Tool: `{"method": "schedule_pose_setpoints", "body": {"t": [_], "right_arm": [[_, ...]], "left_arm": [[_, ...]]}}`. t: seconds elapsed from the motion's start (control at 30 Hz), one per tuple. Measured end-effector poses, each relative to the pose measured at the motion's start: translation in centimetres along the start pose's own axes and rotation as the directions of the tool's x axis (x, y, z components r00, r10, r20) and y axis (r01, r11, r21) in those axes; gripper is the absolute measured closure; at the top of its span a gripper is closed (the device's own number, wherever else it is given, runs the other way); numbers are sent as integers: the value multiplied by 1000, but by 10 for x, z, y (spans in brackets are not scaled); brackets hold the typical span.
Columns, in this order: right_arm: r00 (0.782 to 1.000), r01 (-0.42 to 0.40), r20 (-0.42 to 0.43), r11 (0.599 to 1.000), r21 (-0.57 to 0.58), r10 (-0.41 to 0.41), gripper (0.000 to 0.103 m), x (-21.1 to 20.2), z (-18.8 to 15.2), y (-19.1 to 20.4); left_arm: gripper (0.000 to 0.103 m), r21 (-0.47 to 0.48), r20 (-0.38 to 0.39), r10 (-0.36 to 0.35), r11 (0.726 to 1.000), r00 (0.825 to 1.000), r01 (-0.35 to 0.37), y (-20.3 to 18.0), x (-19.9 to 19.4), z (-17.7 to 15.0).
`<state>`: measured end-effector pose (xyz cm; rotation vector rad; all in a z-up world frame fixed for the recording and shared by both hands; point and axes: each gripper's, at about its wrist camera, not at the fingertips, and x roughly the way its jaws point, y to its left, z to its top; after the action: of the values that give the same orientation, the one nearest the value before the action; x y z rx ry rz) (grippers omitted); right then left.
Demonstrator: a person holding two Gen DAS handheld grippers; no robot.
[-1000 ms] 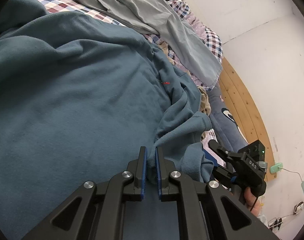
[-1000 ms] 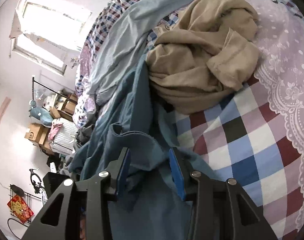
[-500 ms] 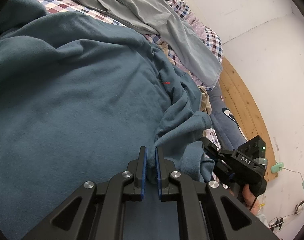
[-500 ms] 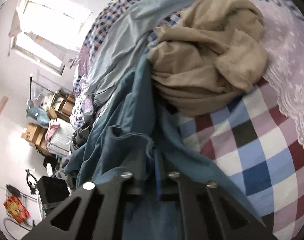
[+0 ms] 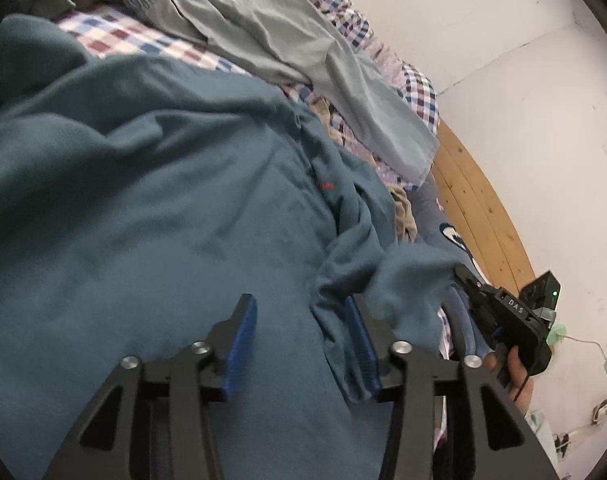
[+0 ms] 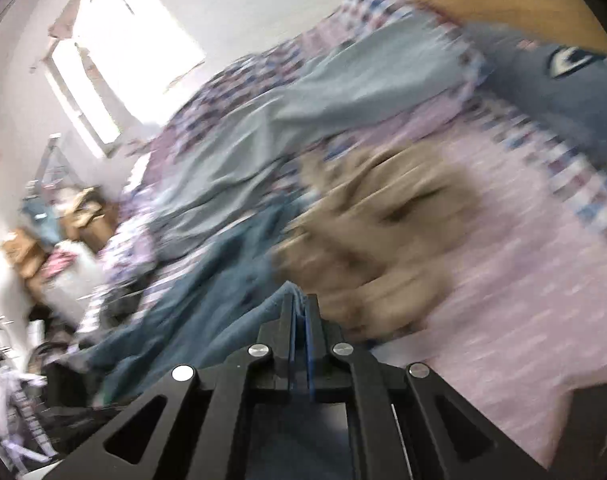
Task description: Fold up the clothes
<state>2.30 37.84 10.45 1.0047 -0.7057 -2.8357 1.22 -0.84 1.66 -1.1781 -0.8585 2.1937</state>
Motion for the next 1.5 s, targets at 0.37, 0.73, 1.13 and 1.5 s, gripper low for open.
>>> {"method": "schedule_pose_setpoints", "body": {"t": [0.37, 0.73, 1.13, 1.5], "right_arm": [[814, 510, 243, 849, 135, -527, 101, -113, 125, -124], [623, 721, 208, 657, 221, -754, 102, -139, 118, -185], [583, 738, 468, 674, 36, -664, 102, -166, 246, -98], [603, 772, 347, 635, -27, -719, 101, -131, 201, -137]], "left_arm": [[39, -57, 90, 36, 998, 995, -31, 19, -18, 15], [39, -20, 88, 61, 998, 994, -59, 16, -18, 11], [39, 7, 91, 75, 997, 993, -76, 16, -12, 13], [39, 31, 92, 78, 996, 993, -81, 12, -11, 10]]}}
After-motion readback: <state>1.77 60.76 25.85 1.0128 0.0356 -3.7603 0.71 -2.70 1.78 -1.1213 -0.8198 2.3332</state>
